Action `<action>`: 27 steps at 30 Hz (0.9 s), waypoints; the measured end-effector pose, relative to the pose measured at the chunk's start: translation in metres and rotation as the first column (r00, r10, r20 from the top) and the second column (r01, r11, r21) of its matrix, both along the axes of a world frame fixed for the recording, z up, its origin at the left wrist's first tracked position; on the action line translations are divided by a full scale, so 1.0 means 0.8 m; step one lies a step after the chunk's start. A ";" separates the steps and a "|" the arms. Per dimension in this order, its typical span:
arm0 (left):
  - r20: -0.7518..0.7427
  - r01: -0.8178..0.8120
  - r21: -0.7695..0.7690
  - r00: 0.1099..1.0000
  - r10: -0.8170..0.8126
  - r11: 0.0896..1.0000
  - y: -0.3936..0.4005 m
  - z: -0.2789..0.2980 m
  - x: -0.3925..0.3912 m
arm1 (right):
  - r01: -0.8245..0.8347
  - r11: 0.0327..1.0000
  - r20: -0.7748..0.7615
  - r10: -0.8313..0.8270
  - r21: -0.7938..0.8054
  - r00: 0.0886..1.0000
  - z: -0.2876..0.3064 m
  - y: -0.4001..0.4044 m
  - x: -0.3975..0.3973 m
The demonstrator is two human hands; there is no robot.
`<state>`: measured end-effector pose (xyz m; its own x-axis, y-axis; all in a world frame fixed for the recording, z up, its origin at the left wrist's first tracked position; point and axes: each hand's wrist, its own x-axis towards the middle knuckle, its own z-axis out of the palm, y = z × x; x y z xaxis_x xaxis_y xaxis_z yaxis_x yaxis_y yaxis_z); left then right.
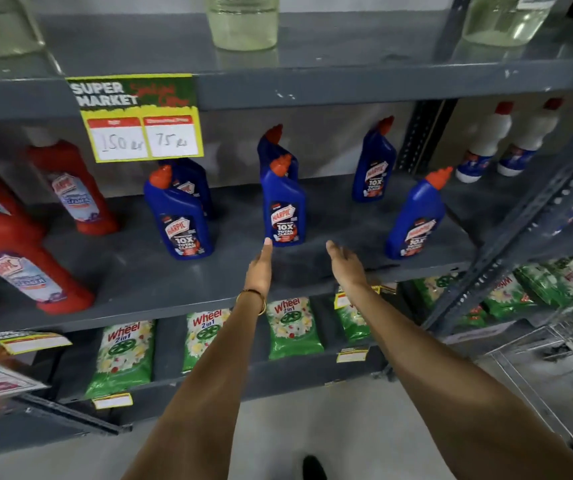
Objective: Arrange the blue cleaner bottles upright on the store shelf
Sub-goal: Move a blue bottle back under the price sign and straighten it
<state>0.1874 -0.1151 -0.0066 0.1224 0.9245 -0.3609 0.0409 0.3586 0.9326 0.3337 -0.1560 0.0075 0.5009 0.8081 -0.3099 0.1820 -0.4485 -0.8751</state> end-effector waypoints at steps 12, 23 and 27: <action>0.075 0.016 -0.011 0.997 -0.015 1.000 0.060 0.005 -0.004 | -0.175 0.980 -0.277 0.194 0.094 0.941 0.003 0.082 -0.022; 0.155 -0.026 -0.003 0.987 0.027 1.000 0.097 -0.018 0.028 | -0.193 0.953 -0.351 0.267 0.232 0.897 -0.021 0.115 -0.017; 0.154 -0.071 -0.034 0.985 0.076 0.997 0.106 -0.040 0.024 | -0.175 0.963 -0.356 0.239 0.202 0.903 -0.016 0.115 -0.017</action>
